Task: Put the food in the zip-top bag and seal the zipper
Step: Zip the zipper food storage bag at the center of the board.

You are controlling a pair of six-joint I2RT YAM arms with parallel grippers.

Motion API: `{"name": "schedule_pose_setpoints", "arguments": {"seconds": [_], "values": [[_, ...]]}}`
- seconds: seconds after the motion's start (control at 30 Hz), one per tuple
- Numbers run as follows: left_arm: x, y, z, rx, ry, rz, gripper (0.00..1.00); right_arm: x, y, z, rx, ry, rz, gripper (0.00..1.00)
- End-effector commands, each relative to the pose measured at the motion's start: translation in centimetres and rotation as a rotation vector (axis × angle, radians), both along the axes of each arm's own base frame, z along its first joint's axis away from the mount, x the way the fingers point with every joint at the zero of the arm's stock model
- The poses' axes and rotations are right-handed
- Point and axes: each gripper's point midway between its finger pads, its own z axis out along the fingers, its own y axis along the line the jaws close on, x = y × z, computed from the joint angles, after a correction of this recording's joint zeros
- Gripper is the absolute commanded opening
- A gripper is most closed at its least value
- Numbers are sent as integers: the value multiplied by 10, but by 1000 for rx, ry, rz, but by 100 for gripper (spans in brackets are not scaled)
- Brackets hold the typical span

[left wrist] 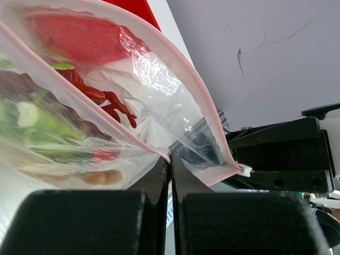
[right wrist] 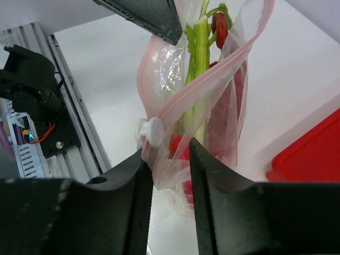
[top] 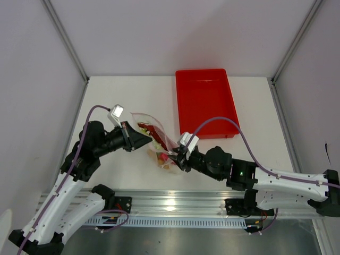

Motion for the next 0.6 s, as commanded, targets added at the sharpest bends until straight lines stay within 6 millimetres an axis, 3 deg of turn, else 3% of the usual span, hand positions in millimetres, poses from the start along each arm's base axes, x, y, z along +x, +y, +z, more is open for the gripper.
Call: {"name": "schedule_pose_setpoints", "arguments": {"seconds": [0.0, 0.03, 0.07, 0.1, 0.3, 0.37, 0.43, 0.47, 0.57], "values": [[-4, -1, 18, -27, -35, -23, 0, 8, -3, 28, 111, -39, -15, 33], [-4, -2, 19, -29, -39, -26, 1, 8, -4, 29, 122, -37, -12, 26], [-5, -2, 18, -27, -35, -31, 1, 17, -9, 30, 147, -30, -29, 7], [-5, -2, 18, -28, -37, -31, 1, 17, -10, 28, 144, -29, -29, 0], [-2, 1, 17, 3, -59, -20, 4, 20, -14, 38, 193, -7, -11, 0], [0, 5, 17, 31, -88, -6, 19, 23, -17, 37, 193, 6, -7, 0], [1, 8, 25, 52, -158, -4, 26, 21, -16, 38, 205, 42, 18, 0], [3, 10, 29, 59, -189, 6, 34, 25, -18, 35, 196, 57, 7, 0], [0, 12, 53, 43, -316, 1, 48, 25, -17, 30, 192, 110, 24, 0]]}}
